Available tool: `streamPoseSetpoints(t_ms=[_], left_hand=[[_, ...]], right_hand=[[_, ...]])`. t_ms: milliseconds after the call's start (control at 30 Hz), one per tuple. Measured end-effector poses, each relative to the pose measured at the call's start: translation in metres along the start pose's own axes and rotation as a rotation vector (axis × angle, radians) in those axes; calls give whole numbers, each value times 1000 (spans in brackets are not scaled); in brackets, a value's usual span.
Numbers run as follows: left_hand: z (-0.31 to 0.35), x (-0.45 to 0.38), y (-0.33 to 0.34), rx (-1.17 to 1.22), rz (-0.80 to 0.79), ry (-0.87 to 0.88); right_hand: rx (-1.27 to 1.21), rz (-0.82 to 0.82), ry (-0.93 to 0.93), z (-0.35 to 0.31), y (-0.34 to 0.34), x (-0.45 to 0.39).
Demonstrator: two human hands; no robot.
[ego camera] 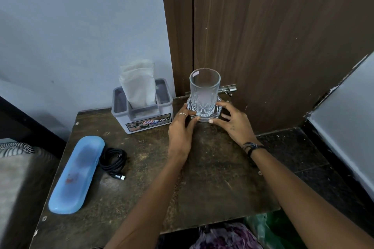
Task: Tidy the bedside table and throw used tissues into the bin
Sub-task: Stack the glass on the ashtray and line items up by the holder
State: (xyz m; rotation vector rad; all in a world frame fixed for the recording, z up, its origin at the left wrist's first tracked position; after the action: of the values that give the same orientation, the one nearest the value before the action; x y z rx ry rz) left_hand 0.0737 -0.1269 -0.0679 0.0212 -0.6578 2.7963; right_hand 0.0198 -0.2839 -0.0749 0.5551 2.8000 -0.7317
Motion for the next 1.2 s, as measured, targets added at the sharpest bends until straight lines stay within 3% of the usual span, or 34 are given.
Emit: streamPoseSetpoints(t_ms=[500,700,833,1000,1200], left_hand=[[-2,1,-2,-31,13,3],[-2,5,-1,-48,8,12],[-1,17,-5,-2,2,5],[-14,59,-16,-4,25,14],[-35,111,-48,-10,15,49]], right_hand=[[138,-91,-47,5,-1,2],[57,-98,-70,-4,-2,5],[64,-23,-6,-8,4,16],[57,166,62,-36,32,67],[33,22,-37,-84,95,128]])
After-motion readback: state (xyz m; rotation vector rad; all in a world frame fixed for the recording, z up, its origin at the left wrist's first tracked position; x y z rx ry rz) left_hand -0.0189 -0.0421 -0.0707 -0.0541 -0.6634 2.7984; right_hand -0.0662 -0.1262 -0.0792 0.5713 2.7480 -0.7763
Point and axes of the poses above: each hand's wrist, its own x-axis away from the middle knuckle, its own y-axis out of the palm, z = x × y, the point moved 2 cm from there along -x, towards the middle knuckle, and after that the axes turned 14 degrees about -y, right-handed, at the moved point
